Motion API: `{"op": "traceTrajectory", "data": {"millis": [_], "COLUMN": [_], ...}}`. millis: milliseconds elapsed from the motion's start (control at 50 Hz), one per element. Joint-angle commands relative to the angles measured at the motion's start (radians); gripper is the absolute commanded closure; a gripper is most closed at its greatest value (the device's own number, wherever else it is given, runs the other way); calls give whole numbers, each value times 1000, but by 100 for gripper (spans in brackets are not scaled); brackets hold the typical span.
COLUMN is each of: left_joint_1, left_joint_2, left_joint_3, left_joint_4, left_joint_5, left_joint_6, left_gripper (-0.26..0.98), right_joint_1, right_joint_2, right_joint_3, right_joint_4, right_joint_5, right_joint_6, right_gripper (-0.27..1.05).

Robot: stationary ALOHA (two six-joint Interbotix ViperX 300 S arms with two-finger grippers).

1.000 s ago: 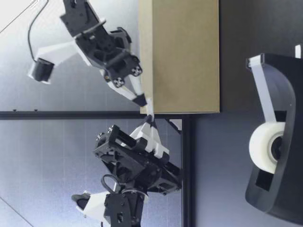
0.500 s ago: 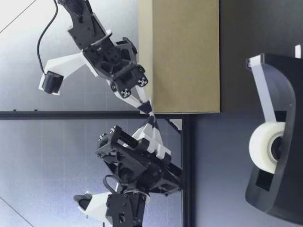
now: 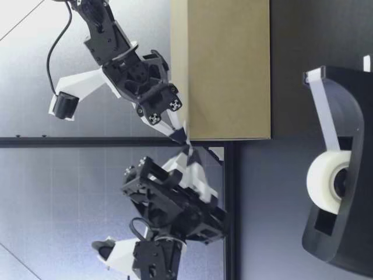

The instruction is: Cut a small piece of tape from the tape dispenser then place it on the cardboard box's edge.

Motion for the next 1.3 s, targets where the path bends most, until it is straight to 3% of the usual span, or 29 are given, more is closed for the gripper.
{"op": "traceTrajectory", "data": {"millis": [0,80,380,480,620,920,1140,1280], "left_joint_1": [3,2,-38,-61,-104,-225,-296,-336], "left_joint_2": [-31,-37,-81,-112,-175,-331,-393,-416], "left_joint_3": [-2,8,72,101,160,247,282,284], "left_joint_4": [5,5,12,52,123,156,172,224], "left_joint_5": [-6,-6,-8,-6,-5,-5,-5,-5], "left_joint_6": [2,2,35,109,290,634,782,827], "left_gripper": [34,25,31,31,31,31,31,31], "right_joint_1": [-15,-15,-9,9,74,241,351,410], "right_joint_2": [-11,-11,-60,-112,-201,-328,-387,-422], "right_joint_3": [-26,-34,-52,-41,-11,95,187,239], "right_joint_4": [-2,0,-2,0,0,23,23,25], "right_joint_5": [-3,-3,-3,0,0,-11,-63,-120], "right_joint_6": [0,0,6,14,17,46,84,126], "right_gripper": [85,85,85,85,85,85,85,85]}}
